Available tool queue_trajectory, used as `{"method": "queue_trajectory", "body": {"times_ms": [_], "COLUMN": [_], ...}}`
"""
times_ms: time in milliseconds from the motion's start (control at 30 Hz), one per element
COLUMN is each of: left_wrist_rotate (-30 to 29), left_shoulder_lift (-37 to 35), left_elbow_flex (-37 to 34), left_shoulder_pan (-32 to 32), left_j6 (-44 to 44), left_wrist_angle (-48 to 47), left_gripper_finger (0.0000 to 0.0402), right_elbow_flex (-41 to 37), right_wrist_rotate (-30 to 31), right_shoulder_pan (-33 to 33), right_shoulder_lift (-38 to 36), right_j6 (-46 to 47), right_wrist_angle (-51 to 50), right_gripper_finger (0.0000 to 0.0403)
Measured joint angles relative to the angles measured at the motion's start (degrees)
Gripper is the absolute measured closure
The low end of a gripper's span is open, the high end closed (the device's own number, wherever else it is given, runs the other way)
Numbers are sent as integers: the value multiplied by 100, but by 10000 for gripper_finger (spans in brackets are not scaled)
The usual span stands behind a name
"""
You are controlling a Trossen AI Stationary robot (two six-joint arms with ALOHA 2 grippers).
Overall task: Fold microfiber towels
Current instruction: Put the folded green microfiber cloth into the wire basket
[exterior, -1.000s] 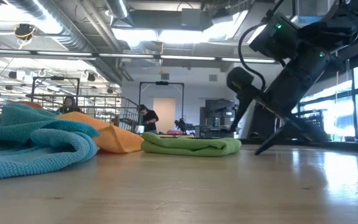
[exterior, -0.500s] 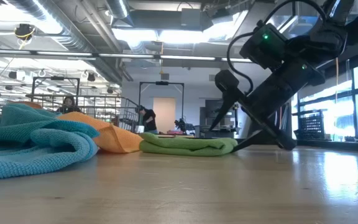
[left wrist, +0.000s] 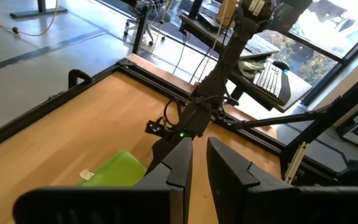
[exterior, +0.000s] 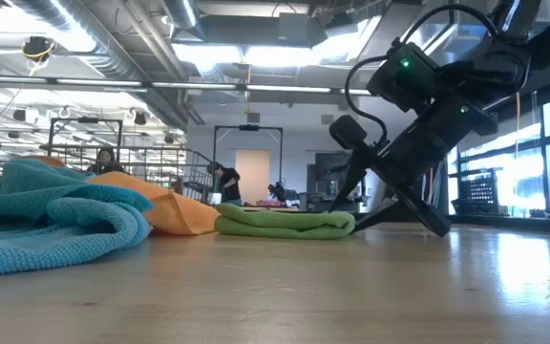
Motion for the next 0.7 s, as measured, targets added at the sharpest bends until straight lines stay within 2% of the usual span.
{"method": "queue_trajectory", "body": {"times_ms": [100,200,267,400,533,700], "left_wrist_rotate": [-62,-67,-68,-73,-134,-225], "left_shoulder_lift": [0,0,2,2,-53,-120], "left_elbow_flex": [0,0,0,0,0,4], "left_shoulder_pan": [0,0,0,0,0,129], "left_j6": [-2,-1,-25,-10,242,978], "left_wrist_angle": [1,9,93,363,535,470], "left_gripper_finger": [360,360,360,360,360,360], "right_elbow_flex": [6,50,123,465,1124,2123], "right_wrist_rotate": [186,360,435,474,-58,-826], "right_shoulder_pan": [0,0,-1,-27,-104,-325], "right_shoulder_lift": [8,16,44,146,116,132], "right_j6": [41,-26,-364,-1647,-2925,-4459], "right_wrist_angle": [0,-29,29,307,390,-662], "right_gripper_finger": [291,357,388,391,396,399]}}
